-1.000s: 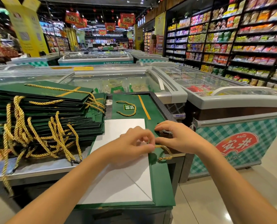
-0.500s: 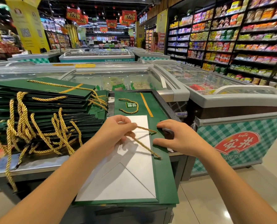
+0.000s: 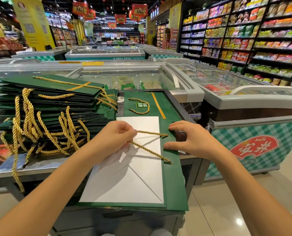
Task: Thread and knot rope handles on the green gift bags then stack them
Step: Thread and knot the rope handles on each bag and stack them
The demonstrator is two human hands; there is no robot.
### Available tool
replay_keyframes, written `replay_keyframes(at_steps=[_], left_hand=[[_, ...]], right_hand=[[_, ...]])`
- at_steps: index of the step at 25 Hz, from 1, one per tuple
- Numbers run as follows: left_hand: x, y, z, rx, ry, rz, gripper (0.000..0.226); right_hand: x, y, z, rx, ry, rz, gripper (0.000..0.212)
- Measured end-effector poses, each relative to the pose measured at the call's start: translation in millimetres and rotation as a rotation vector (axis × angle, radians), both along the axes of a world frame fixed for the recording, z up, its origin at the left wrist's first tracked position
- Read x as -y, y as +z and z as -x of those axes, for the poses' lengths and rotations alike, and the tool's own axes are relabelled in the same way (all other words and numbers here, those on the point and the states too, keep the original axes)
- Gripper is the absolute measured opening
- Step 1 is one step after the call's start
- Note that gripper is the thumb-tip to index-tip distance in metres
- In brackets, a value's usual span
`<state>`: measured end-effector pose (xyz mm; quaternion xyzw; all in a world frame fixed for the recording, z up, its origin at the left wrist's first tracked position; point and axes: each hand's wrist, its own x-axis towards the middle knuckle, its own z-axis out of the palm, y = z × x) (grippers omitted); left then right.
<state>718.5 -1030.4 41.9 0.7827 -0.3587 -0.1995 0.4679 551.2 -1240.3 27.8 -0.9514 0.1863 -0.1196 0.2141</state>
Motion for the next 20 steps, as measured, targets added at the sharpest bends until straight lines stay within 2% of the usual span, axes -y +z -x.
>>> replay_keyframes(at_steps=[2,4,6,9,10,13,15,17,20], left_hand=[[-7.7,-0.5,-4.4,-0.191,-0.036,0.092,0.019],[-13.1,-1.2,-4.8,-0.19,-0.095,0.104,0.025],[-14.5,-1.4,0.4,-0.072,-0.095,0.057,0.031],[-16.8,-4.5,0.3,0.367,-0.047,-0.137,0.046],[-19.2,-5.1,-2.9,0.449,-0.058,-0.205,0.049],[-28.4,-1.0,-8.2,0.496,-0.113,-0.413,0.037],[-30.4,-1.7,-6.0,0.527,-0.076,-0.436,0.032],[-33.6,-3.7,-0.1,0.634,0.082,-0.41,0.035],[-47.5,-4.8,5.9,0.731,0.289,-0.559,0.051]], right_hand=[[-1.1,0.5,-0.8,-0.001,-0.006,-0.006,0.102],[-2.0,0.9,-1.3,-0.012,-0.014,-0.004,0.103],[-3.2,1.0,-1.4,-0.017,-0.019,-0.001,0.105],[-4.1,0.7,-1.1,-0.008,-0.024,0.0,0.102],[-4.0,0.3,-1.2,-0.005,-0.024,0.001,0.1],[-5.2,0.9,-0.8,-0.005,-0.02,0.003,0.098],[-7.8,2.6,0.3,-0.01,-0.02,0.01,0.098],[-11.1,5.7,1.8,-0.018,-0.021,0.014,0.097],[-15.4,2.9,4.8,-0.03,-0.073,0.106,0.09]])
